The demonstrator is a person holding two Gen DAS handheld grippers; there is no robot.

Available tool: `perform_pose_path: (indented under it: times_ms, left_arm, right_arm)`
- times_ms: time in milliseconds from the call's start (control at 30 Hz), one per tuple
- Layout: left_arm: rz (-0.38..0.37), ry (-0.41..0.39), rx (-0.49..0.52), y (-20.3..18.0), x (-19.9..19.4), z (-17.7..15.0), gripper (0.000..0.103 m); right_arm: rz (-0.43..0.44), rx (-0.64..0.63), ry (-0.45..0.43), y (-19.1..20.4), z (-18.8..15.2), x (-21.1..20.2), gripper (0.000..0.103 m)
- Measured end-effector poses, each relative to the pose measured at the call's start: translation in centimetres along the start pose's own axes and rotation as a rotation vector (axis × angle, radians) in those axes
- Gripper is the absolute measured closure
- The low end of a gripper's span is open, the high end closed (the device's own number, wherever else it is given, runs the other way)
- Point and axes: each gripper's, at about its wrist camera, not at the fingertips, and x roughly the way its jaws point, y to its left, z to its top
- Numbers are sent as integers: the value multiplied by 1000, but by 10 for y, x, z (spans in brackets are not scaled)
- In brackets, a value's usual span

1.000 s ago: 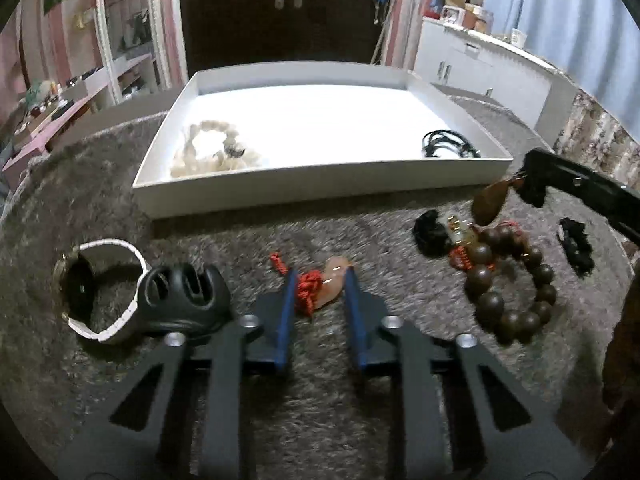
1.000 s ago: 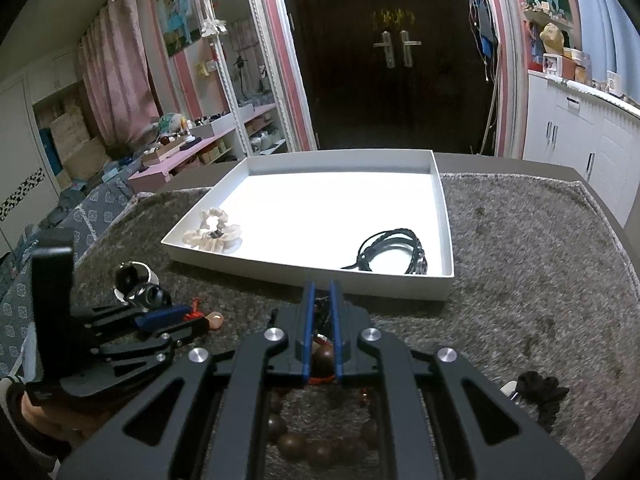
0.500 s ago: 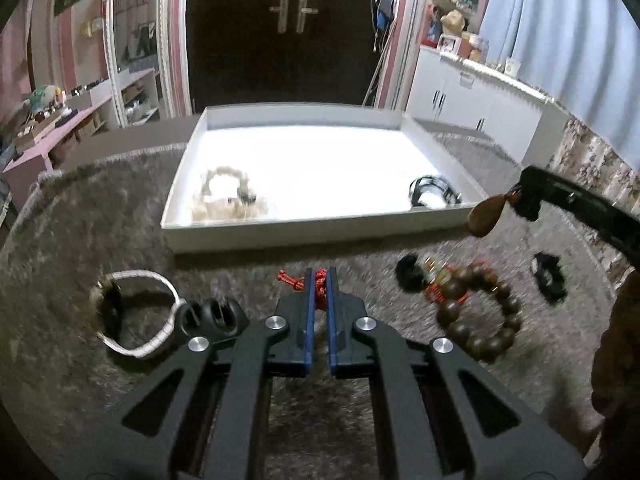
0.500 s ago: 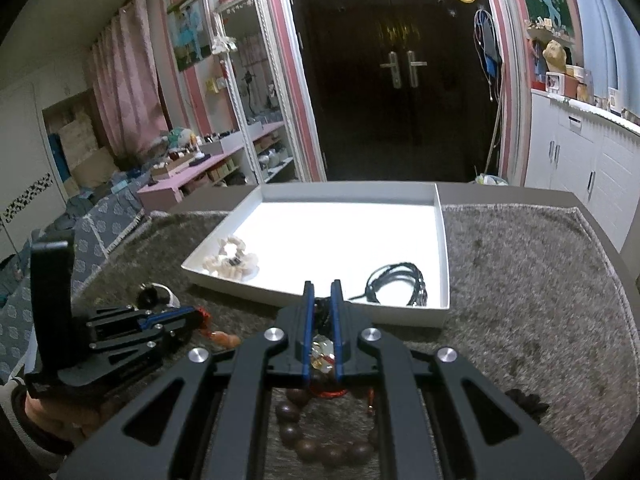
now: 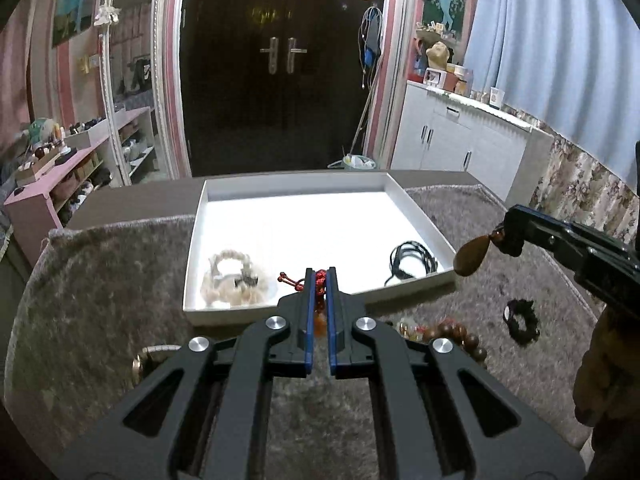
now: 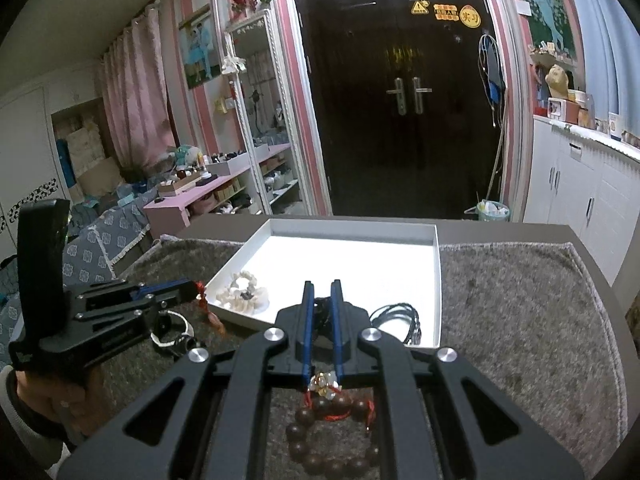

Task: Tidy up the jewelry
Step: 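Carry both pendants into the white tray and open both tools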

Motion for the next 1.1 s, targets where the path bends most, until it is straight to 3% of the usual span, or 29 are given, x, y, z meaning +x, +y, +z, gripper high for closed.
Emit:
perform_pose_path:
  times_ms: [300,567,800,1100]
  left_arm:
    - [24,-46,-8,5,13,43,101]
    - [21,-19,-39,11,53,70,101]
    - [10,32,-97,21,102,70,101]
    - [34,142,-129,34,160,42,101]
  right_arm:
    - [-4,-13,-25,0,30,23,96]
    - [7,11,-16,-9,54,67,96]
    - [7,55,38,-29,57,115,96]
    - [10,114,173,-52,23,172,96]
